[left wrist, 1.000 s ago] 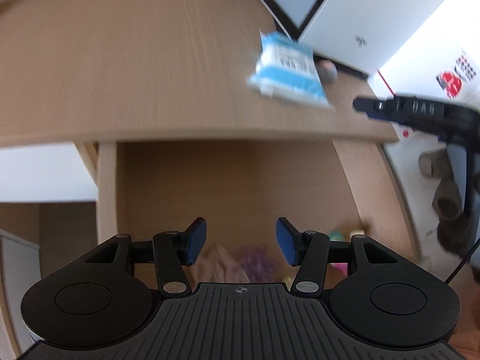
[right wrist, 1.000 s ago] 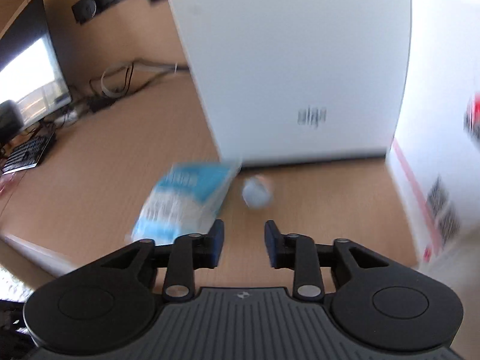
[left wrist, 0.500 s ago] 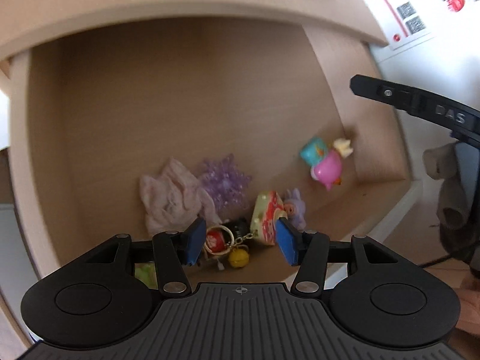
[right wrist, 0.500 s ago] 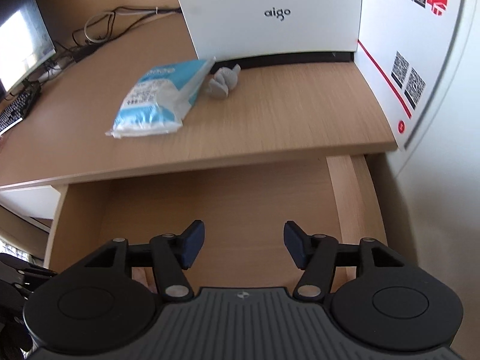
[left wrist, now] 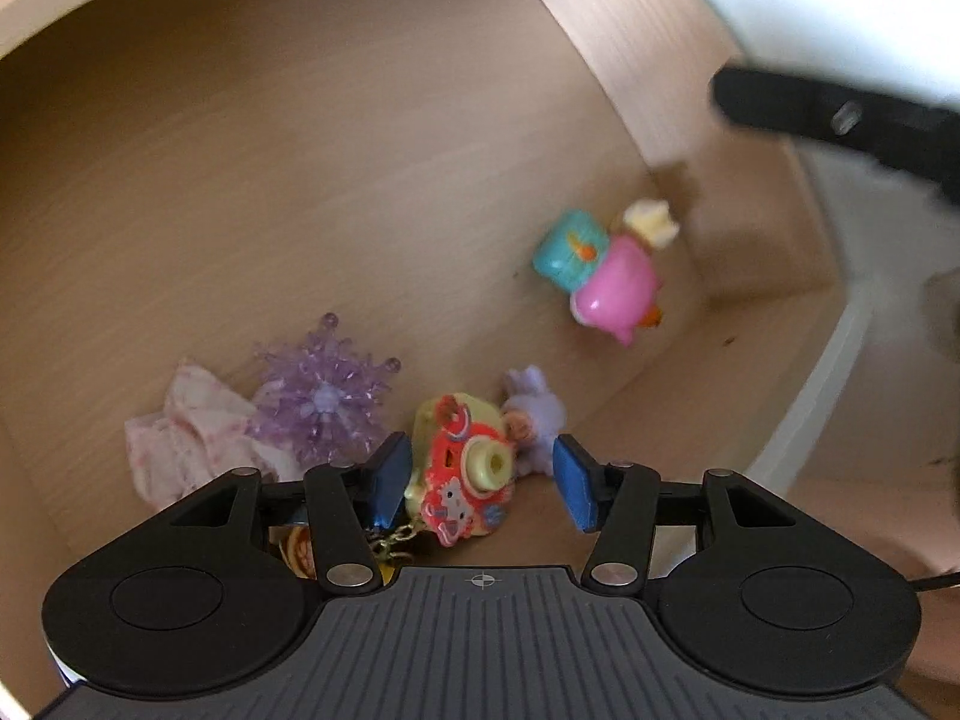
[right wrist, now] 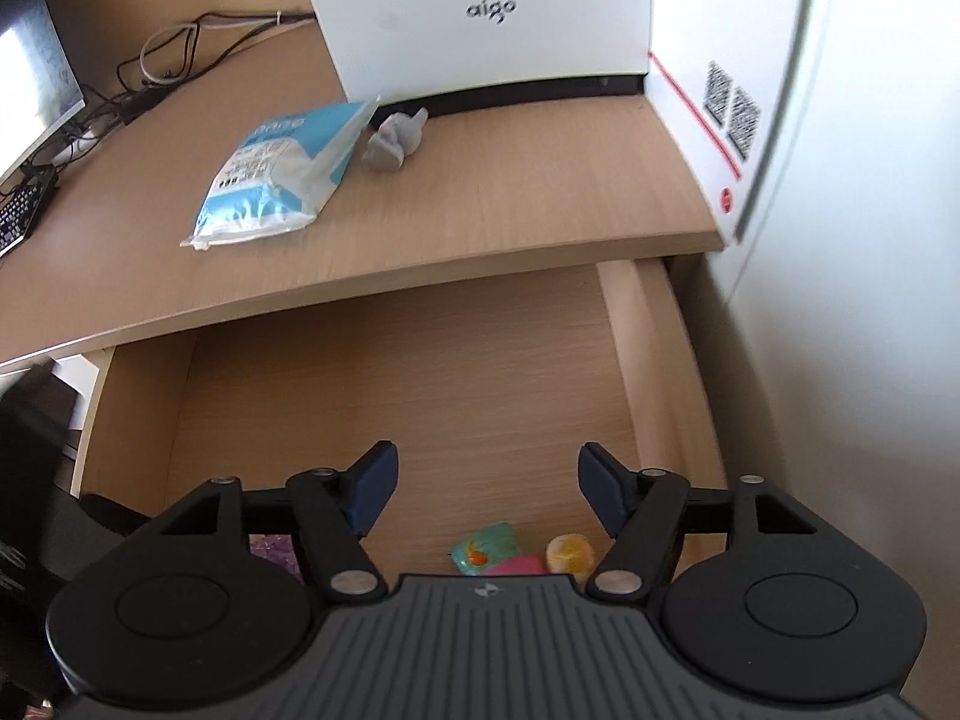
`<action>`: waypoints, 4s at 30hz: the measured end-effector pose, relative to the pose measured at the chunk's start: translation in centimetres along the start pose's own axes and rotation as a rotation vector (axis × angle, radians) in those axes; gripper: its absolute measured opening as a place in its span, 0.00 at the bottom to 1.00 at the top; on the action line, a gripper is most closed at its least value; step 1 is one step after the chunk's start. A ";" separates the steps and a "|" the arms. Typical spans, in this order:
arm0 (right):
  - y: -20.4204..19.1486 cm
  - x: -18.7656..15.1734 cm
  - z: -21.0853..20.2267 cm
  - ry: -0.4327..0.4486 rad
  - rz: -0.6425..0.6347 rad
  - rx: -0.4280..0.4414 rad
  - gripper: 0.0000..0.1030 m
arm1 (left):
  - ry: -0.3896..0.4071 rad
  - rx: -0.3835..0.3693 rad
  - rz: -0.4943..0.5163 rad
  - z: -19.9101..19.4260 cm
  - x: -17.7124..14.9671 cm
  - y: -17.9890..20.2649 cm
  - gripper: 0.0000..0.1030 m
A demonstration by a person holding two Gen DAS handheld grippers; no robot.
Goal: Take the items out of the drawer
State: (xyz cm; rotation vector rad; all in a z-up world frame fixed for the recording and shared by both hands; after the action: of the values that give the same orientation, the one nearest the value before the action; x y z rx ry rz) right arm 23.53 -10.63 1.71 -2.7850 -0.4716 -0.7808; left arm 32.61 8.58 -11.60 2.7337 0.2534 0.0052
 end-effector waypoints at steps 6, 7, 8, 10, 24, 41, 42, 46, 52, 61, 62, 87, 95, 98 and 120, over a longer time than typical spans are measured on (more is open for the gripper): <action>0.6 -0.5 -0.4 0.000 0.005 -0.012 0.71 | -0.018 -0.031 -0.039 0.8 -0.4 -0.6 0.32; 0.6 -0.5 -0.3 -0.001 0.001 -0.011 0.71 | -0.011 -0.045 -0.047 0.5 -0.5 -0.7 0.20; 0.6 -0.5 -0.2 0.000 -0.002 -0.009 0.71 | 0.006 -0.052 -0.055 0.1 -0.5 -0.9 0.11; 0.6 -0.4 -0.1 0.002 -0.002 -0.002 0.71 | 0.028 -0.075 -0.080 -0.6 -0.6 -1.2 0.11; -0.4 0.5 0.6 0.012 -0.023 0.017 0.73 | 0.036 -0.068 -0.167 0.6 1.0 -0.9 0.18; 0.7 1.2 1.6 -0.026 0.040 0.100 0.86 | 0.234 -0.136 -0.330 -7.1 1.7 -4.0 0.23; 0.2 1.1 2.3 -0.045 0.041 0.121 0.86 | 0.270 -0.135 -0.376 -8.5 1.5 -5.1 0.23; -2.7 1.0 5.9 -0.143 0.036 0.228 0.86 | 0.403 -0.105 -0.451 -12.6 0.7 -7.4 0.23; -9.4 1.7 10.3 -0.291 -0.028 0.377 0.86 | 0.574 -0.074 -0.462 -17.7 -1.2 -9.0 0.23; -20.7 1.4 12.7 -0.350 -0.437 0.406 0.80 | 0.638 -0.086 -0.535 -19.7 -4.8 -11.7 0.23; -21.3 1.2 13.2 -0.358 -0.462 0.381 0.63 | 0.642 -0.088 -0.532 -19.7 -5.0 -11.9 0.23; -5.7 0.5 4.0 -0.085 0.119 0.191 0.13 | 0.007 0.079 0.247 -5.7 -3.1 -4.0 0.23; -4.1 -1.0 4.4 -0.097 0.147 0.209 0.13 | -0.179 0.115 0.369 -2.5 -1.7 -4.4 0.25; -3.3 -1.4 3.9 -0.096 0.155 0.201 0.13 | -0.171 0.111 0.389 -2.3 -1.5 -3.7 0.35; -2.9 -1.6 3.0 -0.073 0.160 0.184 0.14 | 0.076 0.159 0.348 -1.4 -0.4 -1.4 0.37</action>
State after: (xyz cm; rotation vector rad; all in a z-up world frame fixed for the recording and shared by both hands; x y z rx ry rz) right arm 22.57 -7.46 -1.29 -2.6469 -0.3106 -0.5717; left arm 31.94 10.36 -10.83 2.9026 -0.2118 0.1927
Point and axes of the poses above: each gripper's, at about its wrist camera, not at the fingertips, and z roughly the way its jaws point, y to its right, x to its top, the point moved 4 cm from there along z, roughly the way its jaws point, and after that the axes turned 15 degrees about -z, right-handed, at the moved point
